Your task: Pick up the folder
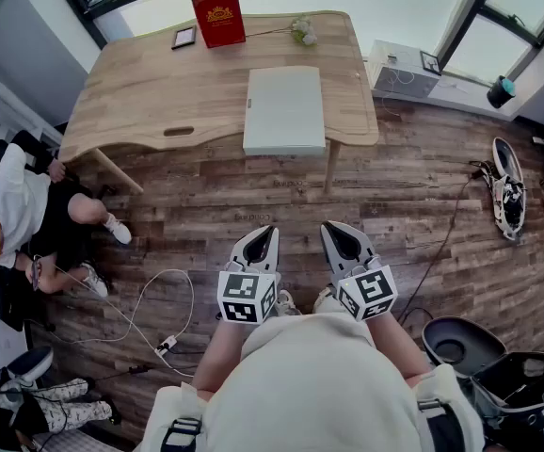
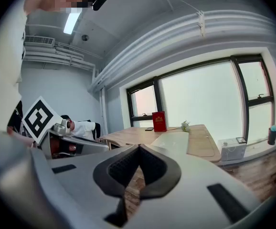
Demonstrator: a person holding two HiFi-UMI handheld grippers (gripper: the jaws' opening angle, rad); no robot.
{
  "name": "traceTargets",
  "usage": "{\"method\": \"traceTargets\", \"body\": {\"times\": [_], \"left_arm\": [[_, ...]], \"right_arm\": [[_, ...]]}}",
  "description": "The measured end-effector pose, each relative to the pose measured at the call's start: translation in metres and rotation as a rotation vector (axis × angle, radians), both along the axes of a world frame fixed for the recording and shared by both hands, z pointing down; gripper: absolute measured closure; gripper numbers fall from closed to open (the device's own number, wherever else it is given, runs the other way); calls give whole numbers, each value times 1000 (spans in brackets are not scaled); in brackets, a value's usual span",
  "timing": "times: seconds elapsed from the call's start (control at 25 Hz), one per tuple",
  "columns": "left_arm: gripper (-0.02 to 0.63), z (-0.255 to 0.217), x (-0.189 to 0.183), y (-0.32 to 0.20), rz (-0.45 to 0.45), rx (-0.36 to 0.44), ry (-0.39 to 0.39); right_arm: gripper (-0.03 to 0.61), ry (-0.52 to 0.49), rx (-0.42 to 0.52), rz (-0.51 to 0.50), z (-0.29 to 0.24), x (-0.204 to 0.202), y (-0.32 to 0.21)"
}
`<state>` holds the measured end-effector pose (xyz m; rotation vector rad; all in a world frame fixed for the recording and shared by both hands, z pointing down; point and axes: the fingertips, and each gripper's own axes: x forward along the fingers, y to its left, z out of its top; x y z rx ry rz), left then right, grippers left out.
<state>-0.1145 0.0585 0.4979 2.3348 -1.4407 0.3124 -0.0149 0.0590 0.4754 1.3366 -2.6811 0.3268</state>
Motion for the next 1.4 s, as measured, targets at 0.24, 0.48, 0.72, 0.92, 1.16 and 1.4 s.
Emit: {"method": "traceTargets", "body": {"times": [0.24,0.48,0.72,0.92,1.16,1.4], "left_arm": [[594,-9,-3,29,-41,7,30],[594,-14,-5,36,-41,25,35],[594,-17,-9,34,-34,32,38],[594,-18,-15,36,-23,32,35],[594,-11,-28,35,-12,17,37],[594,-5,-43,35,-12,3,42]], "right_arm": [[560,7,6,19,-9,8,30],[560,0,13,55,-10,16,44],[560,-19,22,61,-12,11,45],[560,-39,34,59,-16,1,46],[560,-45,21,60,-12,-15,43],[560,-37,14,61,-9,-30,45]]}}
